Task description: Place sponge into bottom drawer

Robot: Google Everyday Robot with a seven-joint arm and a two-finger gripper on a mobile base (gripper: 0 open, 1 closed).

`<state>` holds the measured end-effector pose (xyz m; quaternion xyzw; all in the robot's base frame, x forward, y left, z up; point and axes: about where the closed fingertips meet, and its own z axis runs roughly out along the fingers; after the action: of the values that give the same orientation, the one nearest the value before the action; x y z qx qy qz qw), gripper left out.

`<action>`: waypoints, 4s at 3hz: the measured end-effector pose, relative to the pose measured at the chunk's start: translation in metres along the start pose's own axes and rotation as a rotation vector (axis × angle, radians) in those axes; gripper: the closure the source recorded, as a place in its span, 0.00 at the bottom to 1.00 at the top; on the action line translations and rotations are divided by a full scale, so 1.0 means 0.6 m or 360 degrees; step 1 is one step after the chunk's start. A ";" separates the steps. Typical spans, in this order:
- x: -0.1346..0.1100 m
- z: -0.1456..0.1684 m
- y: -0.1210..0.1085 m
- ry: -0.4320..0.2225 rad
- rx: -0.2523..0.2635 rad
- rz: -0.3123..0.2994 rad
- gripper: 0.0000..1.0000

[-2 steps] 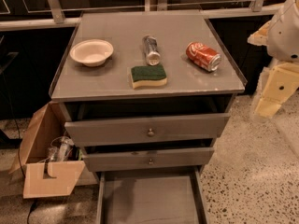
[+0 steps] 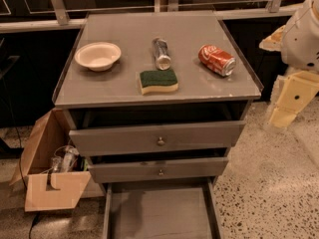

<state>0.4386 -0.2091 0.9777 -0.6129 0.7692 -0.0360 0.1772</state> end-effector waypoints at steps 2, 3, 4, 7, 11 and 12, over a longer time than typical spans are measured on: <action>-0.095 0.060 0.012 -0.0083 -0.0135 -0.0226 0.00; -0.098 0.061 0.011 -0.0090 -0.0127 -0.0239 0.00; -0.103 0.062 0.009 -0.0104 -0.0110 -0.0262 0.00; -0.180 0.110 -0.058 -0.0259 -0.0157 -0.0471 0.00; -0.209 0.184 -0.107 -0.0162 -0.0243 -0.0425 0.00; -0.263 0.215 -0.149 -0.0250 -0.0242 -0.0510 0.00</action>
Offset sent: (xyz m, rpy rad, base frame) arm 0.0260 0.1021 -0.0388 0.0400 0.0972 0.2779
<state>0.5917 -0.0595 0.9172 -0.7401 0.6460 0.0425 0.1817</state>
